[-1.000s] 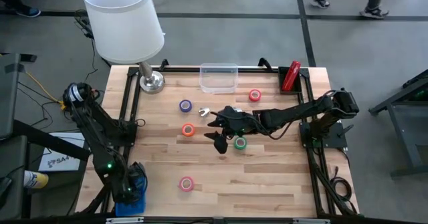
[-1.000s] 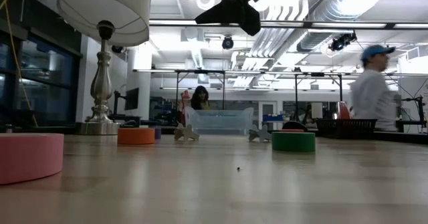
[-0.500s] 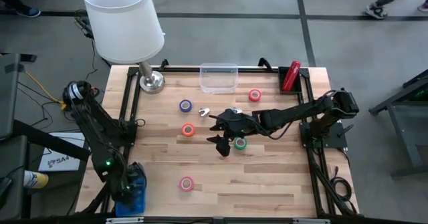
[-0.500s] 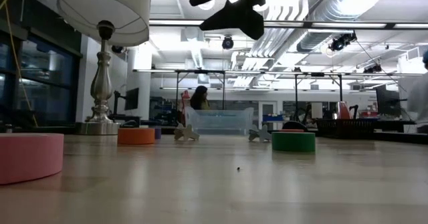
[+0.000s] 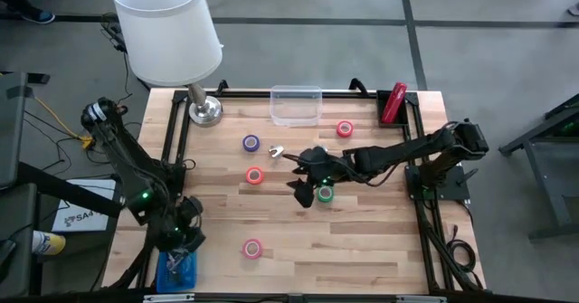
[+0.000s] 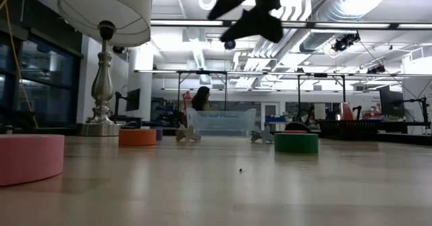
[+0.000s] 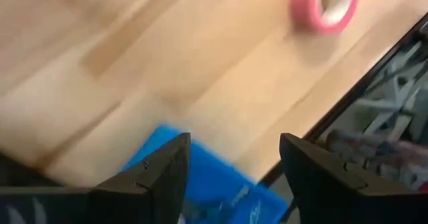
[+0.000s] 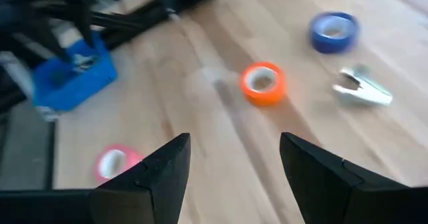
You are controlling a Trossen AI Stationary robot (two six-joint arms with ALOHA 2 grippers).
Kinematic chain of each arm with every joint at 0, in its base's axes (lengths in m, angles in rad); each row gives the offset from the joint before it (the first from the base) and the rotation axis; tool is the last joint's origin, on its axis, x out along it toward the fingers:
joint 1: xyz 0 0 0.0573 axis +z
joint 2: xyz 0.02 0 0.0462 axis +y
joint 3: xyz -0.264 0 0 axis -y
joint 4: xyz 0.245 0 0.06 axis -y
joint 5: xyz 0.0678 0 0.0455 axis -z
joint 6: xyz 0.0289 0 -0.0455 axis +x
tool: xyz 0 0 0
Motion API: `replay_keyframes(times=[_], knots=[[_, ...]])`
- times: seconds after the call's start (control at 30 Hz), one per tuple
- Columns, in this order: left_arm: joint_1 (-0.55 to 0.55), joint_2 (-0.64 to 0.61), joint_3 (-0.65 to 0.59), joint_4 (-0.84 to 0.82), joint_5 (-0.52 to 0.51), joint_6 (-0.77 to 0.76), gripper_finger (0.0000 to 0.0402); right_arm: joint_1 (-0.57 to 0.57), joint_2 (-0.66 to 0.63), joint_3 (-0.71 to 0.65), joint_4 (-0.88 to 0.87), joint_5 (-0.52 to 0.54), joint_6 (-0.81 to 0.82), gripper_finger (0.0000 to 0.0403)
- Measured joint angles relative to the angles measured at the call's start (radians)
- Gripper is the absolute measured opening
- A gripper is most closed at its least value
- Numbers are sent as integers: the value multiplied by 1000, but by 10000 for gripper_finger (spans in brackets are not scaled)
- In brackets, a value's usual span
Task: Pick and place Stapler, Stapler remover, tape
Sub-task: Put the pink tape into the transparent bin
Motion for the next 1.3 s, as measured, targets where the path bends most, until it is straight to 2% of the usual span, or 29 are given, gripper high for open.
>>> replay_keyframes(times=[0.27,0.43,0.63,0.83,0.97,1.23,1.3], knots=[[217,25,-1,84,-42,208,225,0,-101,0,-223,145,100,222],[334,92,-1,168,54,315,225,0,-129,0,-293,178,143,222],[421,215,-1,259,156,390,225,2,-133,0,-364,164,161,222],[458,316,3,326,206,397,225,21,-133,0,-430,201,186,222],[454,374,60,323,211,425,225,35,-133,0,-448,220,187,222],[454,503,233,110,172,510,225,42,-132,0,-459,228,209,222],[454,531,266,108,173,527,225,46,-132,0,-465,227,209,222]])
